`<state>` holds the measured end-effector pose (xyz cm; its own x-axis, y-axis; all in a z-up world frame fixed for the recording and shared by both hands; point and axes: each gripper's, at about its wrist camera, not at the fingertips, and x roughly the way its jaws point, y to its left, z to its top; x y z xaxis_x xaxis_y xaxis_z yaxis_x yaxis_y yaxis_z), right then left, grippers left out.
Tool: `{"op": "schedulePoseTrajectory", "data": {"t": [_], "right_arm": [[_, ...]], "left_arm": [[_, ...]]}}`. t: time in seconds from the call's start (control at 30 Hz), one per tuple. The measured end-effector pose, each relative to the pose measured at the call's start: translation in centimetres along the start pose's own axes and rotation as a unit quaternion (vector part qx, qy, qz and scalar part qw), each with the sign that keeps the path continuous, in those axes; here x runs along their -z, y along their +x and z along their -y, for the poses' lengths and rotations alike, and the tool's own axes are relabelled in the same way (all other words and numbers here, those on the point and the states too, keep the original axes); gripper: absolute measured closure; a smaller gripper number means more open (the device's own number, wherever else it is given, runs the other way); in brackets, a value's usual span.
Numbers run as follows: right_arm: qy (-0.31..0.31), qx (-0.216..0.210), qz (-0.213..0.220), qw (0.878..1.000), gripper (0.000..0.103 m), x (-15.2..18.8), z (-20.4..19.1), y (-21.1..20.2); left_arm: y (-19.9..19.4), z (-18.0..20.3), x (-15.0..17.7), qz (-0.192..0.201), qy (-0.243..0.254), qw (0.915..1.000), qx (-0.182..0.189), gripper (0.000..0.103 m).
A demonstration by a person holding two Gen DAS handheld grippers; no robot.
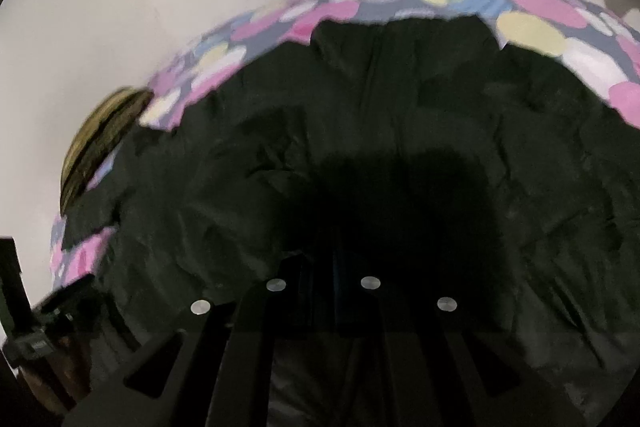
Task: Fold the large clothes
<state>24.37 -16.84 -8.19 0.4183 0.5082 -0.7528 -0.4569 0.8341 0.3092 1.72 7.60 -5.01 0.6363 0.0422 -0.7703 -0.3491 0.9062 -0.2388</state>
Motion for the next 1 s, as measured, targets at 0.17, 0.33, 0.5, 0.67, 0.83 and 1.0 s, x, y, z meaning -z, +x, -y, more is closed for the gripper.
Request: {"op": "schedulePoseTrajectory", "data": {"t": [0.17, 0.33, 0.5, 0.67, 0.83, 1.0], "right_arm": [[-0.009, -0.005, -0.021, 1.000, 0.096, 0.3, -0.3, 1.0], [-0.018, -0.018, -0.033, 0.999, 0.090, 0.4, -0.3, 1.1], [-0.030, -0.037, -0.030, 0.998, 0.066, 0.5, -1.3, 0.4], [-0.012, -0.095, -0.001, 0.995, 0.053, 0.0, -0.5, -3.3], [0.049, -0.086, 0.078, 0.992, 0.046, -1.8, 6.1, -10.5], [0.163, 0.024, 0.125, 0.978, 0.046, -2.0, 17.8, -13.6]], "left_arm": [[0.0, 0.0, 0.0, 0.000, 0.000, 1.0000, 0.000, 0.002], [0.1, 0.1, 0.0, 0.000, 0.003, 1.0000, -0.003, 0.002], [0.2, 0.1, 0.1, 0.000, 0.005, 1.0000, -0.004, 0.002], [0.2, 0.1, 0.2, 0.000, 0.004, 1.0000, -0.003, 0.002], [0.3, 0.2, 0.3, -0.003, 0.005, 1.0000, -0.004, 0.002], [0.4, 0.3, 0.2, -0.004, 0.005, 1.0000, -0.004, 0.002]]}}
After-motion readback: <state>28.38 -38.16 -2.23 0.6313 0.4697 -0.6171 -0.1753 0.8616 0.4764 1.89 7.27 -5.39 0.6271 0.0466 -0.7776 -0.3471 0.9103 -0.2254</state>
